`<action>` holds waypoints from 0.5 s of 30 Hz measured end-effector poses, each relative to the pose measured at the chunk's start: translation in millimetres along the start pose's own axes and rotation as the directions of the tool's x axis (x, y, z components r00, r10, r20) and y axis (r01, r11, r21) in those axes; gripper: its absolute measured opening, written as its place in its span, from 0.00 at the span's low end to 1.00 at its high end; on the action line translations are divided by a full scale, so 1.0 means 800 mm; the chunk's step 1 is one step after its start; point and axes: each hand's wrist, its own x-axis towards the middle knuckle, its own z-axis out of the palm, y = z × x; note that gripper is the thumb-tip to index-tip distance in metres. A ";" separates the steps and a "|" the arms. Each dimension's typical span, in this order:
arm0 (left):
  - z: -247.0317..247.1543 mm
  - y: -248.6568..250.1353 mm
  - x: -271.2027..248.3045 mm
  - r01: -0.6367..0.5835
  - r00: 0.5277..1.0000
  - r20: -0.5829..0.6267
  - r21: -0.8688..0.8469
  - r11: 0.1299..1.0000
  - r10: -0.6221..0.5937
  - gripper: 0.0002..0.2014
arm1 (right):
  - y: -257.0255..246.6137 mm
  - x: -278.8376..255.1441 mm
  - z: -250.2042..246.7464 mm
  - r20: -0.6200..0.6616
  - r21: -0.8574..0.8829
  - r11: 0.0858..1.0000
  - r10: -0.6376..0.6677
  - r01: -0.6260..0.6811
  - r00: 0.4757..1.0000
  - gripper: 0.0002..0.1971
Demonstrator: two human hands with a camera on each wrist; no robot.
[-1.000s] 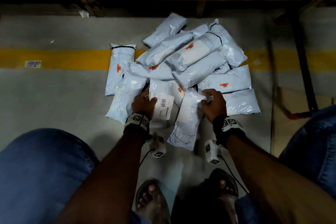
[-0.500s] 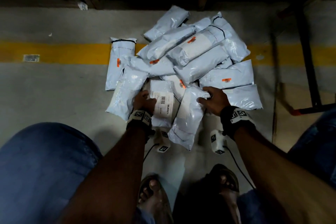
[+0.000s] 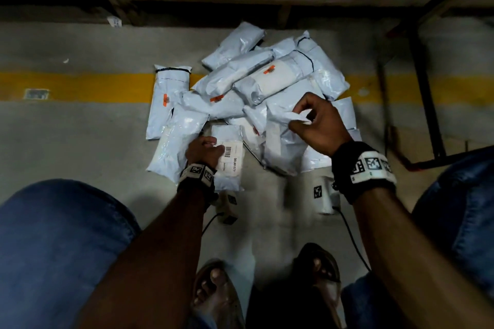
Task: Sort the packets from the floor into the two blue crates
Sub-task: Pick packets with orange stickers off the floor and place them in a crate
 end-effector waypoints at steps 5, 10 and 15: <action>0.003 0.006 -0.001 -0.023 0.999 -0.027 -0.022 0.999 0.023 0.09 | -0.025 -0.058 0.047 -0.056 -0.241 0.912 -0.355 0.332 0.933 0.07; 0.008 0.013 -0.001 -0.043 0.998 -0.049 -0.066 0.997 0.039 0.07 | 0.044 -0.128 0.121 0.285 -0.418 0.819 -0.292 0.392 0.913 0.08; 0.007 0.007 -0.002 -0.126 0.990 -0.069 -0.042 0.991 0.123 0.08 | 0.093 -0.162 0.139 0.462 -0.543 0.820 0.113 0.180 0.880 0.10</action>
